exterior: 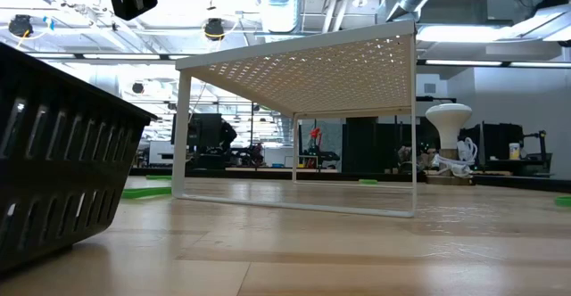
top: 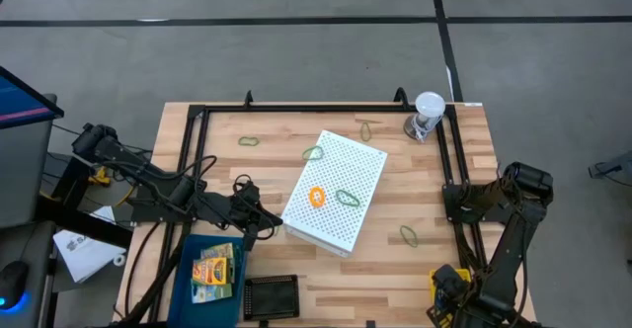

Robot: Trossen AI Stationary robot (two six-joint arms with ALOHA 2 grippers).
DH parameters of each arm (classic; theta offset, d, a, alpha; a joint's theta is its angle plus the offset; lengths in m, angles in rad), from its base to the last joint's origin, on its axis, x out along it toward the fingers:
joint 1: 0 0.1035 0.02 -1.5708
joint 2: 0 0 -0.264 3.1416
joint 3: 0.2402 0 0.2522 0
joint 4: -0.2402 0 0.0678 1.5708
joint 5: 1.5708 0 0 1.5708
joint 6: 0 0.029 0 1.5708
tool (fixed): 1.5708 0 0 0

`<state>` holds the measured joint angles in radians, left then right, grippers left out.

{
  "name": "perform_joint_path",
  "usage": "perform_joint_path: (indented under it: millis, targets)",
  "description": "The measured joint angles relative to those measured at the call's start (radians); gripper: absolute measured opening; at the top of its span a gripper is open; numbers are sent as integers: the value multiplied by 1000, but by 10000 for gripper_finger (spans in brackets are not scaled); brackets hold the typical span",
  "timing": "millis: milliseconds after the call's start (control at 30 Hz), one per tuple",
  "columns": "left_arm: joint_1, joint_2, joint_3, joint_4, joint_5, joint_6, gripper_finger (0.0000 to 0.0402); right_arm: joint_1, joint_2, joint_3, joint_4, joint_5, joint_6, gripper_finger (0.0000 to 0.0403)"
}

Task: Pick & Place Office Desk Supplies
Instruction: Put the blue spring keychain into the yellow bin, then put the orange spring keychain into the yellow bin

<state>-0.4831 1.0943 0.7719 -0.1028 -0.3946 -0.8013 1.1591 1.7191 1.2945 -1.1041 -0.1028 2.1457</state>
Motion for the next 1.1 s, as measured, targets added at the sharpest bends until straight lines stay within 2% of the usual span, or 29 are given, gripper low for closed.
perform_joint_path:
  millis: [267,400,667,933,1100]
  targets:
    - [0,0,0,0,0,1,0,0,0,0,-14,-2,1,138]
    - [0,0,0,-1,0,2,0,0,0,0,-32,-24,1,169]
    - [0,0,0,-1,0,3,0,-17,-4,0,-44,22,5,162]
    - [0,0,0,-2,0,3,0,-149,-88,0,-131,225,-62,148]
    - [0,0,0,-2,0,9,0,-289,-171,-12,-148,378,-233,148]
